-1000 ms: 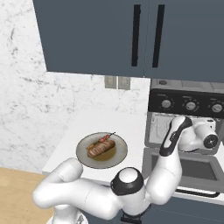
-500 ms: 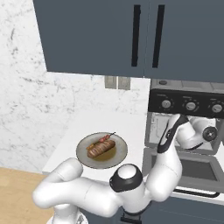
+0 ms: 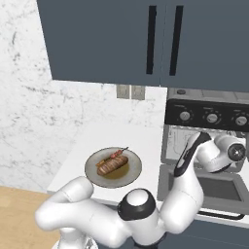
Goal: Pick up the kebab skewer and baguette bread, and place them inside the toaster oven. Close the toaster oven door and start by setting the timer.
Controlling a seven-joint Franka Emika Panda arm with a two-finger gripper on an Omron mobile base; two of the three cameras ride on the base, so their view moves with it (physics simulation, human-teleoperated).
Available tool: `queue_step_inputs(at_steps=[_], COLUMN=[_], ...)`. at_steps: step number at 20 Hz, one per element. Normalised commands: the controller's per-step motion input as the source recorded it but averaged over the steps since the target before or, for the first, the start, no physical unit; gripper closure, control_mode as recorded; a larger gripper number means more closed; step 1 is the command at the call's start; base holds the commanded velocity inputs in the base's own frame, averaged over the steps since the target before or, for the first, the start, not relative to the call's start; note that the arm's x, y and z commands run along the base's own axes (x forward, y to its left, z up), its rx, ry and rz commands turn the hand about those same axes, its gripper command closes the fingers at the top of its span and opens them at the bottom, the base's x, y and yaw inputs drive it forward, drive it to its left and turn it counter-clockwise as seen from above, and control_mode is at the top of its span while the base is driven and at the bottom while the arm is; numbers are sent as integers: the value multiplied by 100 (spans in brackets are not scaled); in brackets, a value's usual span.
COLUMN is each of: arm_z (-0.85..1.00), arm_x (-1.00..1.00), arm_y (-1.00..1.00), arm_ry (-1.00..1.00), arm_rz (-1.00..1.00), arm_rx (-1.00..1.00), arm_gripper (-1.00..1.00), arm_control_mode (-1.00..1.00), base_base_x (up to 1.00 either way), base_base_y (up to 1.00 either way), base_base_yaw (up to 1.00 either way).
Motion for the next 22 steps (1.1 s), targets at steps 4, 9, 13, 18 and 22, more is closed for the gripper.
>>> queue_step_inputs(at_steps=[4, 9, 13, 18, 22], arm_z=[-100, -100, -100, -100, -100], arm_x=[-100, -100, -100, -100, -100], arm_y=[-96, -100, -100, -100, -100], arm_ry=[1, 8, 8, 2, 0], arm_rz=[-2, 0, 0, 0, 0], arm_rx=[-3, -6, -8, -7, -7], arm_gripper=[-100, -100, -100, -100, -100], arm_control_mode=[-100, -100, -100, -100, -100], base_base_x=[0, 0, 0, 0, 0], base_base_y=[0, 0, 0, 0, 0], base_base_yaw=[0, 0, 0, 0, 0])
